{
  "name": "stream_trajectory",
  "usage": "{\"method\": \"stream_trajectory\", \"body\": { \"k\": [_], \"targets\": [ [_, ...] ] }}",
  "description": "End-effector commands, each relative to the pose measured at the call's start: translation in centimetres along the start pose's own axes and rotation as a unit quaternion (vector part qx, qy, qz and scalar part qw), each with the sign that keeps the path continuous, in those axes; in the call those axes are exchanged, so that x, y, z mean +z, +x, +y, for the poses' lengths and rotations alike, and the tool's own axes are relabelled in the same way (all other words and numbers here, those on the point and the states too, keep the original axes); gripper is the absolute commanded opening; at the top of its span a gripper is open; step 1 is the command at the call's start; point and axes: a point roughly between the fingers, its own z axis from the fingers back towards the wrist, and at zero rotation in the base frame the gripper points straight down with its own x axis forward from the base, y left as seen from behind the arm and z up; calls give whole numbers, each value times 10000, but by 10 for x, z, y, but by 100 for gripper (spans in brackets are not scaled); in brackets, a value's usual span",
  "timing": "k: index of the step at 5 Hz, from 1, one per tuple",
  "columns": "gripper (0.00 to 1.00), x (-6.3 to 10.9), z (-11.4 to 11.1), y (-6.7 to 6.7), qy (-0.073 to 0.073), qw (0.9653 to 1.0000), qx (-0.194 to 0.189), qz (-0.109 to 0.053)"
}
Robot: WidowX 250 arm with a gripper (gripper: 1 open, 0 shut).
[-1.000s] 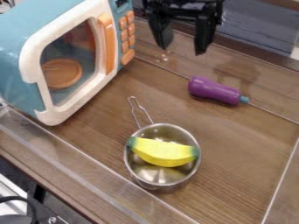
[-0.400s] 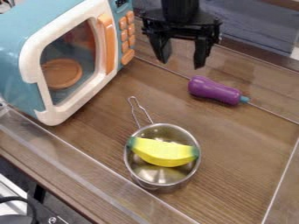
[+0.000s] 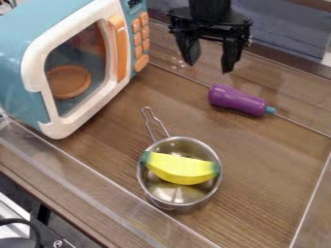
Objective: Put the banana in the silver pot
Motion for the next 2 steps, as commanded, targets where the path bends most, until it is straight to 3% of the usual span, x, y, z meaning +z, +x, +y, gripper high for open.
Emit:
{"method": "stream_trajectory", "body": {
  "k": [1, 2],
  "targets": [
    [100, 22, -6, 9, -38, 9996, -63, -277],
    [100, 29, -8, 8, -63, 9996, -9, -289]
  ]
}}
